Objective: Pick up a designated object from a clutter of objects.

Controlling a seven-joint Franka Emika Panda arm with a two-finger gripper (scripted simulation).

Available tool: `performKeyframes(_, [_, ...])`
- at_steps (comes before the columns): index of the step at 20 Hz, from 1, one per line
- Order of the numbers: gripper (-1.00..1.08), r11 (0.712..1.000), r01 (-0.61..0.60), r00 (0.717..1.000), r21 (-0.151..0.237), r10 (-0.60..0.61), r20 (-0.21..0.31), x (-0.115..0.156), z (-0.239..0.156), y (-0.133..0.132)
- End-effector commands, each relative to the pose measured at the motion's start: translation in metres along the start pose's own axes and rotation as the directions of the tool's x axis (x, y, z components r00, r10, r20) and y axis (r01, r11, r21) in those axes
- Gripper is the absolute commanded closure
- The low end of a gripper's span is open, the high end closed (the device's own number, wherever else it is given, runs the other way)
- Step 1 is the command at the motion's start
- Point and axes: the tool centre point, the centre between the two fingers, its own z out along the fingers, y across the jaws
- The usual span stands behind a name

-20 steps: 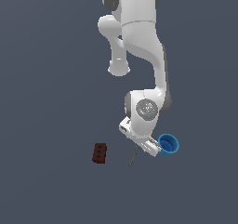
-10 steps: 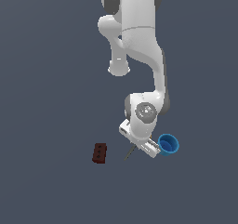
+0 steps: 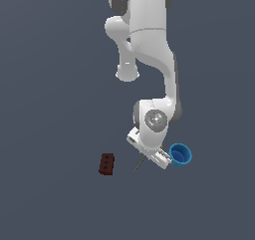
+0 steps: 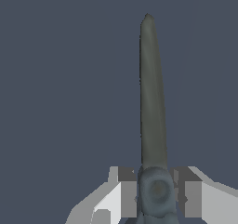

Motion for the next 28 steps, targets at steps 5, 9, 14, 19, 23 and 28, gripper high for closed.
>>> performKeyframes(5, [1.08, 1.0, 0.0, 1.0, 0.001, 0.0, -0.001, 0.002, -0.017, 0.004])
performKeyframes(9, [1.08, 1.0, 0.0, 1.0, 0.001, 0.0, -0.001, 0.005, -0.039, 0.009])
performKeyframes(14, [1.08, 1.0, 0.0, 1.0, 0.001, 0.0, 0.0, 0.01, -0.081, 0.018])
performKeyframes(19, [1.08, 1.0, 0.0, 1.0, 0.001, 0.0, 0.0, 0.017, -0.137, 0.031])
performKeyframes(23, [1.08, 1.0, 0.0, 1.0, 0.001, 0.0, 0.0, 0.023, -0.185, 0.041])
performKeyframes(28, [1.08, 1.0, 0.0, 1.0, 0.001, 0.0, 0.0, 0.031, -0.246, 0.054])
